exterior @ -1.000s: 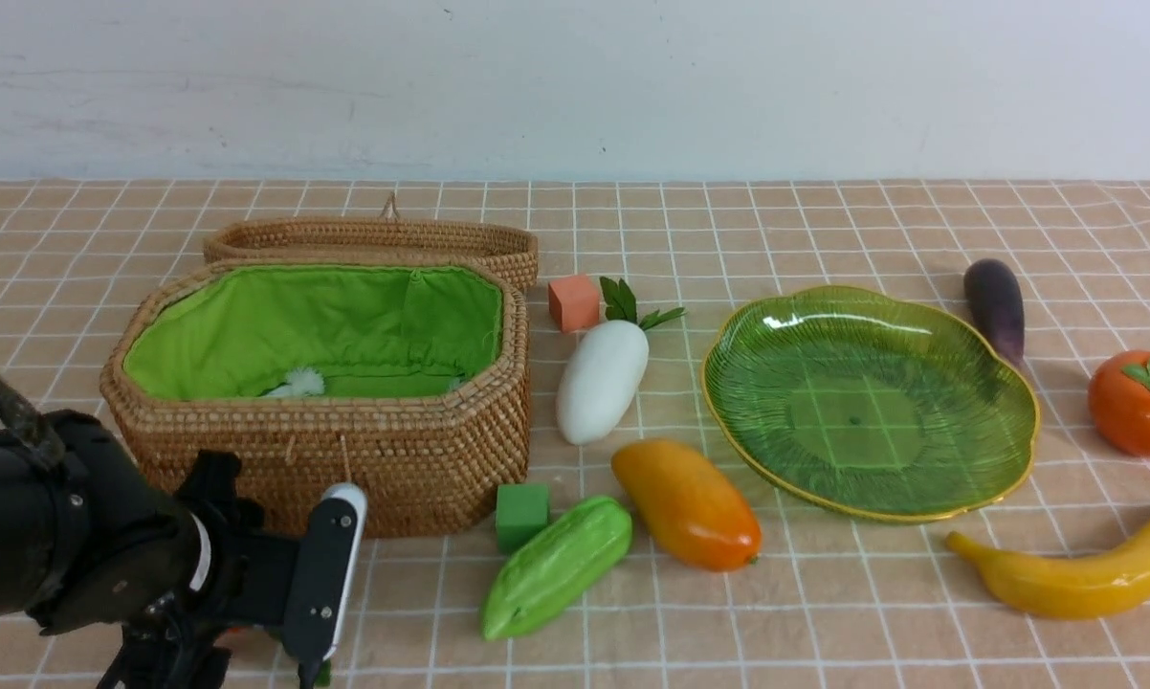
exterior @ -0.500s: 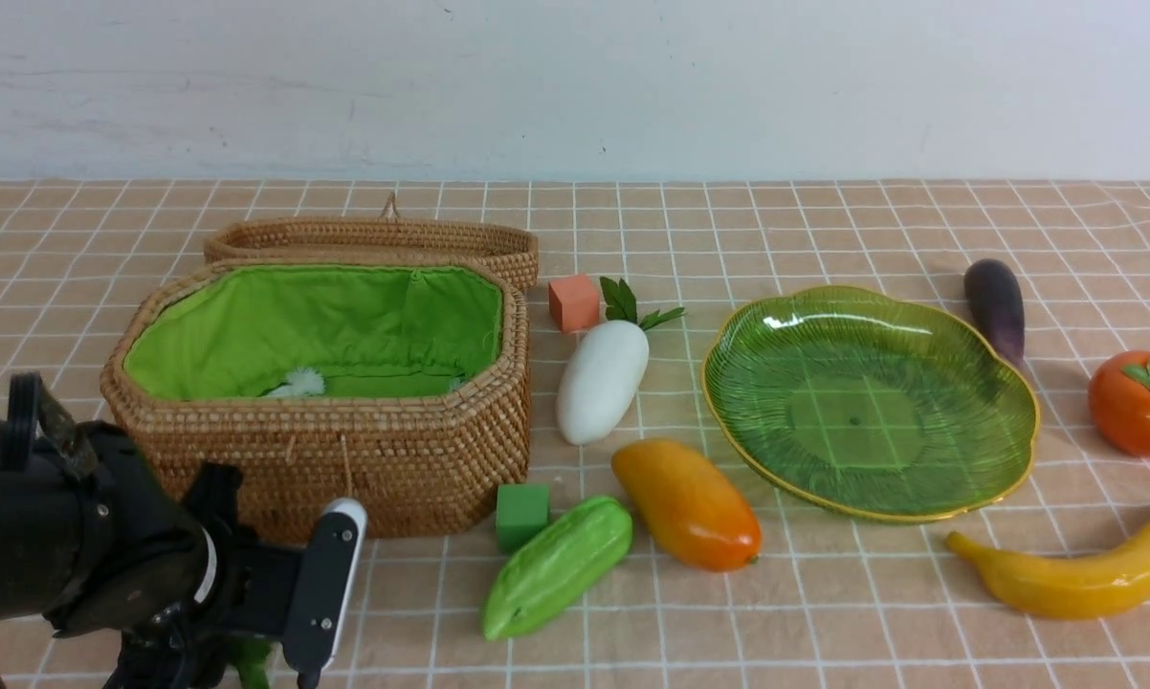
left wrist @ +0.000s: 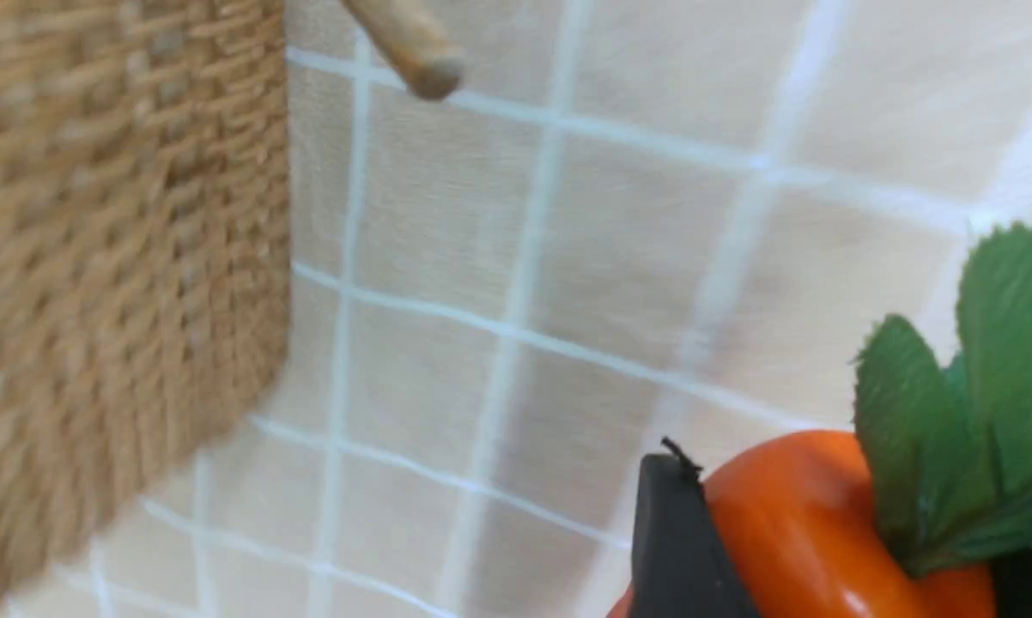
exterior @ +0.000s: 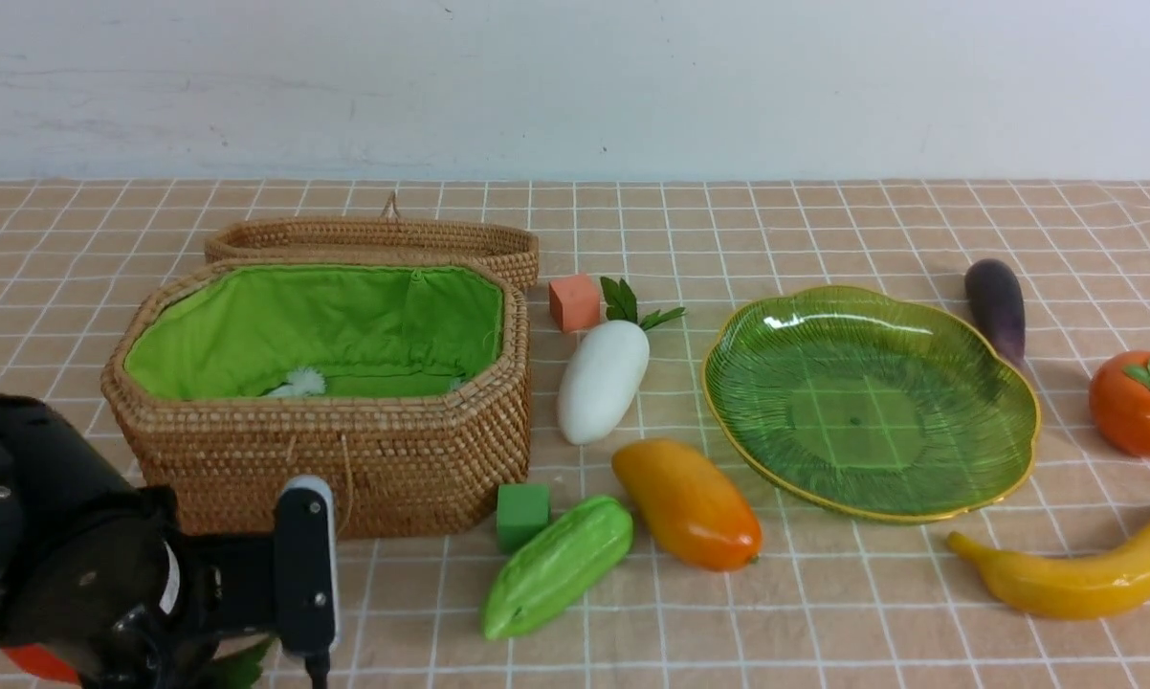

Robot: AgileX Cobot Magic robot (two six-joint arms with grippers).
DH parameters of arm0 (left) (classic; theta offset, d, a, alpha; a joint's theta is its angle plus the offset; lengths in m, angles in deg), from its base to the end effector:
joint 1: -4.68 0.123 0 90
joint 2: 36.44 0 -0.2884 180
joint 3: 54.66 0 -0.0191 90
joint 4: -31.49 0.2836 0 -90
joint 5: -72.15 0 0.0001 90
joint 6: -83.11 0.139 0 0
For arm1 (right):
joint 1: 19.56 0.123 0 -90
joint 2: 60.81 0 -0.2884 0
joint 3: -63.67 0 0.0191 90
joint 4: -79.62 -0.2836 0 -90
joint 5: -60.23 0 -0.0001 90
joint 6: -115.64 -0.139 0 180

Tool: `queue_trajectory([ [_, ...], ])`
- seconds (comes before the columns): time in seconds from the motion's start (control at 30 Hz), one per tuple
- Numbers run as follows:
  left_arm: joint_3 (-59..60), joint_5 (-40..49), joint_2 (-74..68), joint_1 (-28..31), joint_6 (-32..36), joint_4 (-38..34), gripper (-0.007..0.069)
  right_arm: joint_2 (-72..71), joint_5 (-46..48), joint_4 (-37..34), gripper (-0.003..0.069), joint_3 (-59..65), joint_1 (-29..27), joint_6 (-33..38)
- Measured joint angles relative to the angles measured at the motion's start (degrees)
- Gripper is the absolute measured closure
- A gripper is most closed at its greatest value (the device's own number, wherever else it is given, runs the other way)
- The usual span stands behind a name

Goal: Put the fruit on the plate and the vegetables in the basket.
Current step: Use the left arm to grab a carrot and put it into the left basket, then take a chayote with your left arm and place it on the basket on the left.

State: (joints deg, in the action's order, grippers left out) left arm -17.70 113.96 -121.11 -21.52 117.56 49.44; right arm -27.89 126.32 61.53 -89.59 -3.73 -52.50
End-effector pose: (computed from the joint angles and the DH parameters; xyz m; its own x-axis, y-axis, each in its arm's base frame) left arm 0.2518 -0.0921 0.1483 -0.2919 0.9545 -0.0611 0.8854 0.2938 0.3601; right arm 0.0879 0.0660 0.3636 -0.5089 -0.2193 -0.8324 -0.5260 0.8447 0.0990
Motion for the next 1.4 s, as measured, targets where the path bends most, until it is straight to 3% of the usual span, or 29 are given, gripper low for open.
queue_trajectory([
  [0.07,-2.9,0.8,6.0,-3.0,-5.7,-2.9,0.0242,0.0,-2.0,-0.5,0.0424,0.0,0.0,0.1],
  [0.17,-6.0,-0.8,10.0,-5.6,-8.4,-1.4,0.0242,0.0,-5.2,-0.9,0.0424,0.0,0.0,0.2],
  [0.27,-13.1,-5.8,11.7,-6.7,-9.8,6.2,0.0242,0.0,-12.3,-1.3,0.0424,0.0,0.0,0.2],
  [0.4,-20.9,-7.7,5.2,-4.1,-11.9,14.1,0.0242,0.0,-19.9,-2.7,0.0424,0.0,0.0,0.2],
  [0.77,-29.9,-9.0,-14.6,1.6,-16.4,16.8,0.0239,0.0,-19.7,-6.9,0.0424,0.0,0.0,0.0],
  [0.83,-29.9,-10.1,-14.9,1.6,-17.6,16.9,0.0198,0.0,-19.6,-6.9,0.0424,0.0,0.0,0.0],
  [1.0,-30.3,-10.4,-14.5,1.6,-22.2,17.7,0.0006,0.0,-19.4,-6.9,0.0424,0.0,0.0,0.0],
  [1.13,-30.3,-7.4,-13.1,1.6,-28.6,15.5,-0.0034,0.0,-19.2,-6.9,0.0424,0.0,0.0,0.0],
  [1.23,-30.3,-4.3,-10.8,0.6,-34.5,11.5,0.0011,0.0,-17.9,-6.6,0.0424,-0.3,0.0,0.0],
  [1.27,-30.3,-0.3,-8.2,-1.9,-38.7,6.3,0.0113,0.0,-15.4,-6.0,0.0421,-1.2,0.0,0.0],
  [1.3,-30.4,0.7,-7.7,-2.6,-39.3,5.1,0.0139,0.0,-14.8,-5.8,0.0421,-1.3,0.0,0.0],
  [1.4,-30.5,7.2,-6.0,-8.1,-41.7,-3.0,0.0328,0.0,-10.6,-4.5,0.0421,-2.7,0.0,0.0],
])
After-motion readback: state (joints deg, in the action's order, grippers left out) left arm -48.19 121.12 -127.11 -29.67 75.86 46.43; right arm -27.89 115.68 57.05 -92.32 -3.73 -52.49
